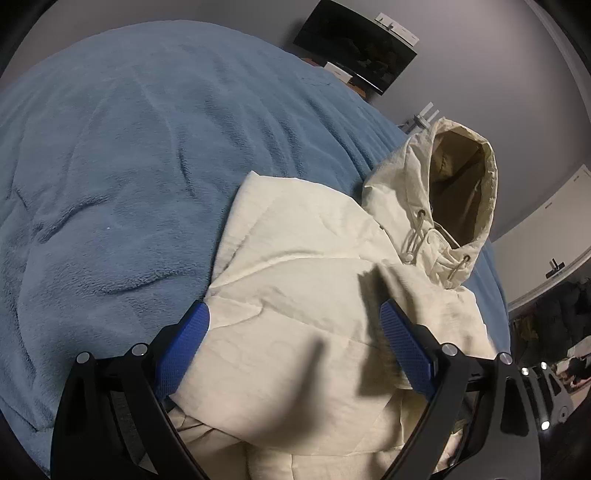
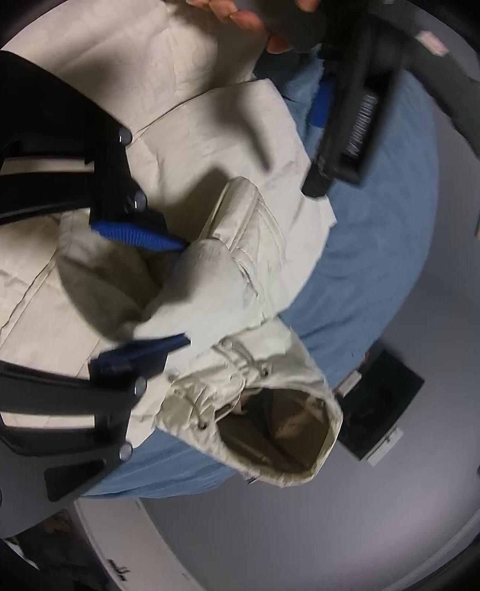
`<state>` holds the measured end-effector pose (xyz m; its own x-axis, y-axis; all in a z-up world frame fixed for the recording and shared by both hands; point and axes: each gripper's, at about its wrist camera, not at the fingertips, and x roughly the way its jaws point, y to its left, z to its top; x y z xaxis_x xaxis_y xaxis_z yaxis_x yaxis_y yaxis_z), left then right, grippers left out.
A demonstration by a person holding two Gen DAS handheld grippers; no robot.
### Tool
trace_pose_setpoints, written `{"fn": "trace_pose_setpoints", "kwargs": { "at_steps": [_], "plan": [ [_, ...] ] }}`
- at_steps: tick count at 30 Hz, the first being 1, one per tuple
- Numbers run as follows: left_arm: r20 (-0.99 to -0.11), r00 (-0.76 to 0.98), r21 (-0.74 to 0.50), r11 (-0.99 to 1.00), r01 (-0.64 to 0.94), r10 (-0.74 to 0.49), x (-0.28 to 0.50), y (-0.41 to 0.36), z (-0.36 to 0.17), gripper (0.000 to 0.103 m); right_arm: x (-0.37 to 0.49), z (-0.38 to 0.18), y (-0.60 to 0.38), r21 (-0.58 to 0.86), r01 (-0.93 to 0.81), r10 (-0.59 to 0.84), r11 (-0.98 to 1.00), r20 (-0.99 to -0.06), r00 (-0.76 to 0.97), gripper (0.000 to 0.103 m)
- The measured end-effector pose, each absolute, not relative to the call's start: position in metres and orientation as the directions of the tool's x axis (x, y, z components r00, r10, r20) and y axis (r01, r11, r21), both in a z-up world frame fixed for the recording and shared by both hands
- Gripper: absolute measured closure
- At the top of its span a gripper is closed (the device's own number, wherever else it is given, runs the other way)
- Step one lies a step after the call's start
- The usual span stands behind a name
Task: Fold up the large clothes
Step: 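Grasp the remaining sleeve cuff with the right gripper and lift it, then lay the held sleeve across the jacket body and open the right gripper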
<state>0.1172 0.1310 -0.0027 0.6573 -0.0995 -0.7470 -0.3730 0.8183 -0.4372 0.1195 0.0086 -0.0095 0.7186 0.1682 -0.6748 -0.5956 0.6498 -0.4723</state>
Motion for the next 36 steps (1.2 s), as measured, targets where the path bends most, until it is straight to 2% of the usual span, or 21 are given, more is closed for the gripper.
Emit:
{"fn": "trace_pose_setpoints", "kwargs": {
  "at_steps": [6,12,16,21,23,25,27,32,33,36],
  "plan": [
    [-0.753,0.651,-0.428,0.823,-0.373,-0.097,0.117,0.130,-0.003,0.013,0.113,0.016,-0.044,-0.385,-0.503,0.171,0.774,-0.637,0.752,0.074],
    [-0.767,0.638,-0.353,0.873,-0.336,-0.064,0.122,0.114,0.001,0.013,0.110,0.022,-0.104,-0.269,-0.412,0.151,0.871,-0.650,0.745,0.074],
    [-0.770,0.636,-0.281,0.925,-0.256,-0.057,0.126,0.092,0.004,0.013,0.119,0.008,-0.142,-0.178,-0.335,0.125,0.925,-0.691,0.712,0.074],
    [-0.779,0.624,-0.238,0.949,-0.208,-0.059,0.130,0.078,0.002,0.013,0.135,-0.016,-0.182,0.007,-0.264,0.178,0.964,-0.757,0.629,0.074],
    [-0.781,0.622,-0.240,0.949,-0.207,-0.062,0.130,0.077,0.001,0.013,0.140,-0.021,-0.194,0.080,-0.241,0.214,0.967,-0.771,0.600,0.071],
    [-0.782,0.621,-0.240,0.949,-0.207,-0.062,0.131,0.077,0.000,0.013,0.144,-0.022,-0.203,0.127,-0.211,0.230,0.969,-0.774,0.590,0.060],
    [-0.784,0.618,-0.236,0.950,-0.205,-0.061,0.131,0.076,0.000,0.013,0.147,-0.023,-0.211,0.169,-0.183,0.246,0.968,-0.770,0.589,0.055],
    [-0.791,0.609,-0.215,0.957,-0.193,-0.055,0.133,0.070,-0.001,0.013,0.159,-0.025,-0.224,0.223,-0.131,0.257,0.966,-0.767,0.588,0.054],
    [-0.792,0.608,-0.211,0.959,-0.190,-0.054,0.133,0.069,-0.001,0.013,0.159,-0.024,-0.225,0.224,-0.128,0.256,0.966,-0.763,0.594,0.055],
    [-0.794,0.605,-0.206,0.961,-0.186,-0.053,0.133,0.068,-0.002,0.013,0.159,-0.022,-0.224,0.168,-0.122,0.207,0.978,-0.758,0.619,0.078]
  ]
}}
